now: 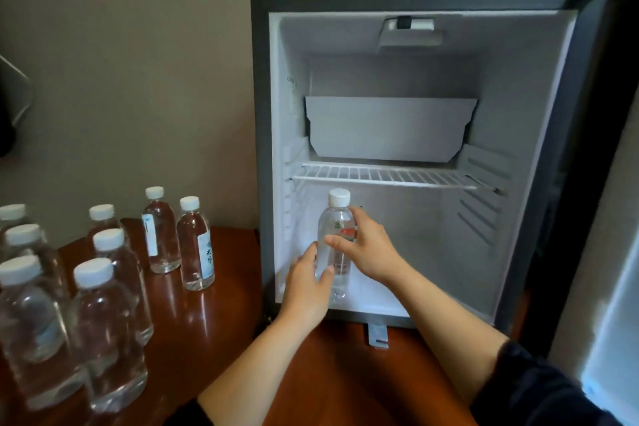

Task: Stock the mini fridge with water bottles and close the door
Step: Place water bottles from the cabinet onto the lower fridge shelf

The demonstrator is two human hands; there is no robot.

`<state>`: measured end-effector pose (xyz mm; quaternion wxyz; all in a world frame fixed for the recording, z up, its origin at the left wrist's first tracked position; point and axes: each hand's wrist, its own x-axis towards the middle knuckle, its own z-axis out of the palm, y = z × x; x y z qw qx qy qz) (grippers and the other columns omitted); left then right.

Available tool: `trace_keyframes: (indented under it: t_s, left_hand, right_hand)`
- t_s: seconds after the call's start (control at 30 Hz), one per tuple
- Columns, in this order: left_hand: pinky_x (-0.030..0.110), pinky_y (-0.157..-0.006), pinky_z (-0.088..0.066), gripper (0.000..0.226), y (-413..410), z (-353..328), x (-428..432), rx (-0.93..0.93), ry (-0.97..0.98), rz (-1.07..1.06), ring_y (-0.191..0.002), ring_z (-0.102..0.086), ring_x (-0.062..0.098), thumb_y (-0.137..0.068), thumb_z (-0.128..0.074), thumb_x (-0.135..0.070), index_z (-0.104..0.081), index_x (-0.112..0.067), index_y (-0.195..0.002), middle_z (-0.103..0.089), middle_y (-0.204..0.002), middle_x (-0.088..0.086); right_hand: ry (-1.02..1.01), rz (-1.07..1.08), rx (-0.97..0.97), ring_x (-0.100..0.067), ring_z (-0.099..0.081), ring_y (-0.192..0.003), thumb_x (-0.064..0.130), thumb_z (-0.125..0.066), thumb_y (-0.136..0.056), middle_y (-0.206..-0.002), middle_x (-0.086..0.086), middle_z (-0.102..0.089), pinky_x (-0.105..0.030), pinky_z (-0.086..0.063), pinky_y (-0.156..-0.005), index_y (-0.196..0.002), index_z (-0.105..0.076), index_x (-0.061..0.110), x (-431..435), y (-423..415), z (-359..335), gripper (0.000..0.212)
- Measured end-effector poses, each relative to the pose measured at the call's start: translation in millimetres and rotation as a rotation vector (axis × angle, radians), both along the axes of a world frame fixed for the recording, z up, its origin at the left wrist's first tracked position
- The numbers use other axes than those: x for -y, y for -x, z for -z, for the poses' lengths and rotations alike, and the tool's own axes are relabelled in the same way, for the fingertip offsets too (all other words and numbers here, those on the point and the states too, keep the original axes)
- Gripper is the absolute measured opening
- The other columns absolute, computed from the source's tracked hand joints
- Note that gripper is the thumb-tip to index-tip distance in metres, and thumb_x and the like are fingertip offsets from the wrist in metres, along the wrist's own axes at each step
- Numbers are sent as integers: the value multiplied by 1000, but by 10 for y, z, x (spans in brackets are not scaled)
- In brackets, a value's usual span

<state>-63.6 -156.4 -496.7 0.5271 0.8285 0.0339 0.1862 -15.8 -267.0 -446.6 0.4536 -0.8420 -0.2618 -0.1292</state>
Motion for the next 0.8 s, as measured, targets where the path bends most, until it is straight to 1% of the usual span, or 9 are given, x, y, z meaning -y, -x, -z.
trace_keyframes:
  t_s: [0.1,0.2,0.27,0.37,0.47,0.6,0.7,0.8]
  left_hand:
    - [33,-110,-34,50,-172,56,-29,-19,28,-35,-132,-41,18,-96,-44,-16,-32,-20,-144,-43,-144,3]
    - [25,-107,-30,52,-320,86,-44,-5,51,-54,-137,-35,16,-98,-40,-17,-25,-22,-147,-36,-150,2]
    - [22,-107,-26,54,-416,95,-45,4,68,-50,-139,-30,15,-98,-39,-16,-19,-22,-148,-29,-153,0]
    - [22,-110,-23,57,-577,120,-60,17,64,-44,-142,-24,15,-98,-39,-13,-14,-22,-149,-22,-155,-1]
    - [24,-112,-21,63,-732,164,-84,10,-2,-56,-144,-19,15,-97,-41,-12,-8,-24,-150,-16,-157,-2]
    - [26,-114,-16,67,-925,206,-53,24,33,-58,-146,-9,15,-96,-42,-12,-2,-22,-149,-7,-159,0]
    - [23,-113,-14,70,-1022,231,-11,27,24,-69,-146,-8,16,-96,-44,-13,1,-21,-149,-4,-159,-1]
    - [25,-114,-13,73,-1136,259,-9,38,22,-69,-146,-7,18,-95,-46,-12,2,-21,-149,-2,-159,0]
  right_hand:
    - [19,13,-7,-22,-64,-100,29,-69,-82,-110,-1,-64,-45,-50,-92,-127,-48,15,-123,-213,34,51]
    - [12,-2,-5,-23,-64,-99,26,-69,-84,-108,-6,-66,-44,-51,-90,-124,-49,13,-217,-405,44,47]
    - [23,5,-3,-23,-63,-100,25,-68,-85,-109,-6,-65,-41,-51,-91,-126,-47,12,-260,-529,34,48]
    - [60,25,-2,-26,-62,-102,27,-67,-85,-111,-9,-63,-39,-50,-90,-127,-46,10,-311,-722,20,50]
    - [99,46,-9,-26,-59,-108,28,-67,-85,-119,-12,-60,-34,-47,-91,-132,-42,9,-361,-928,5,56]
    - [154,103,-17,-29,-53,-117,32,-65,-86,-131,-14,-50,-37,-44,-96,-137,-37,10,-442,-1160,6,62]
    - [171,134,-48,-28,-48,-123,36,-63,-87,-135,-12,-45,-36,-41,-99,-140,-35,11,-488,-1287,20,65]
    - [187,145,-57,-28,-45,-127,39,-61,-87,-138,-13,-43,-39,-40,-103,-141,-32,11,-512,-1380,33,68]
